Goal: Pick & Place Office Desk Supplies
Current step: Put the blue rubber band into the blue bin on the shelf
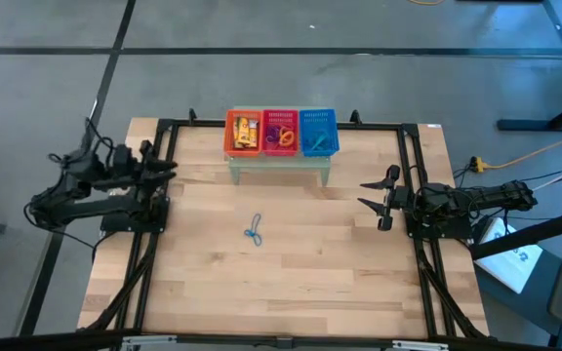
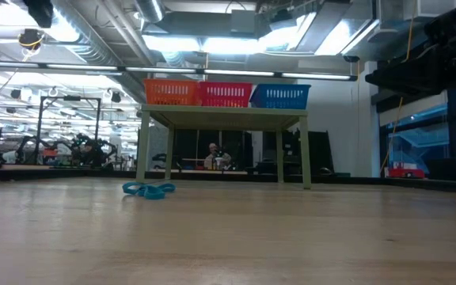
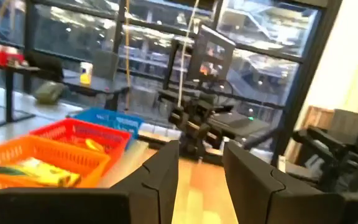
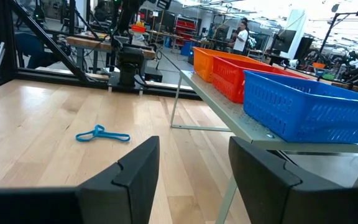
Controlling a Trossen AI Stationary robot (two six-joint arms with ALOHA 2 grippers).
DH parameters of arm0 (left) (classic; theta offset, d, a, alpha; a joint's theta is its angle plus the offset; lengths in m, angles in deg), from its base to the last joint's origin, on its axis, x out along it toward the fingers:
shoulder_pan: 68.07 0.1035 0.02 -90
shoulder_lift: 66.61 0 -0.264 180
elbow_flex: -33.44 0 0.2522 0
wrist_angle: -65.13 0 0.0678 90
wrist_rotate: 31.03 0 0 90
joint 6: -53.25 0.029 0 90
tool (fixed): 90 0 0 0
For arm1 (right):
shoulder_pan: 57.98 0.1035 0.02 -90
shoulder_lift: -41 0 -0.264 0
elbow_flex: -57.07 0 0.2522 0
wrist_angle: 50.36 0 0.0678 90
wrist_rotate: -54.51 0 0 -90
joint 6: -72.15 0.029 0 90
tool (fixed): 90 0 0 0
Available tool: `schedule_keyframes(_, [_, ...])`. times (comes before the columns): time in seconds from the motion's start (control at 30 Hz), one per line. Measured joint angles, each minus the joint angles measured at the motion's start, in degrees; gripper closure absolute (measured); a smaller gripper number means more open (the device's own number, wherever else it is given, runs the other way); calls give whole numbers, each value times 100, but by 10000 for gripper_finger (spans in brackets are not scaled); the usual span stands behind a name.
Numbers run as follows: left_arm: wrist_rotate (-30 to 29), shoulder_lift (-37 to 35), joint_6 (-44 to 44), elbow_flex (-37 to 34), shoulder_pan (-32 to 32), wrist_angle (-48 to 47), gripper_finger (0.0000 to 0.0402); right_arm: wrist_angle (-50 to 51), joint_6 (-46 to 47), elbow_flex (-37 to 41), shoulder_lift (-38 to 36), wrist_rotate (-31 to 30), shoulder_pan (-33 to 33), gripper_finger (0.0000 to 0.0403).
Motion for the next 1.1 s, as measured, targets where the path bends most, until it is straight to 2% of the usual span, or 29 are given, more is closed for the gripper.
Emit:
schedule_keyframes(0.17, [-211, -94, 64, 38, 0, 0, 277, -2, 2, 0, 0, 4, 2, 208])
schedule_keyframes(0.27, [-404, -162, 104, 10, 0, -672, 277, 0, 4, 0, 0, 4, 0, 207])
schedule_keyframes(0.4, [-495, -205, 78, -81, 1, -853, 277, 0, 20, 0, 0, 6, 0, 207])
schedule_keyframes(0.57, [-528, -212, -69, -563, 1, 167, 277, 0, 20, 0, 0, 15, 0, 208])
schedule_keyframes(0.9, [-283, -221, -286, -1598, 0, 1054, 277, -1, 17, -1, 0, 12, 0, 208])
schedule_keyframes(1.1, [-6, -212, -468, -2044, 0, 694, 277, 0, 16, 0, 0, 10, 1, 208])
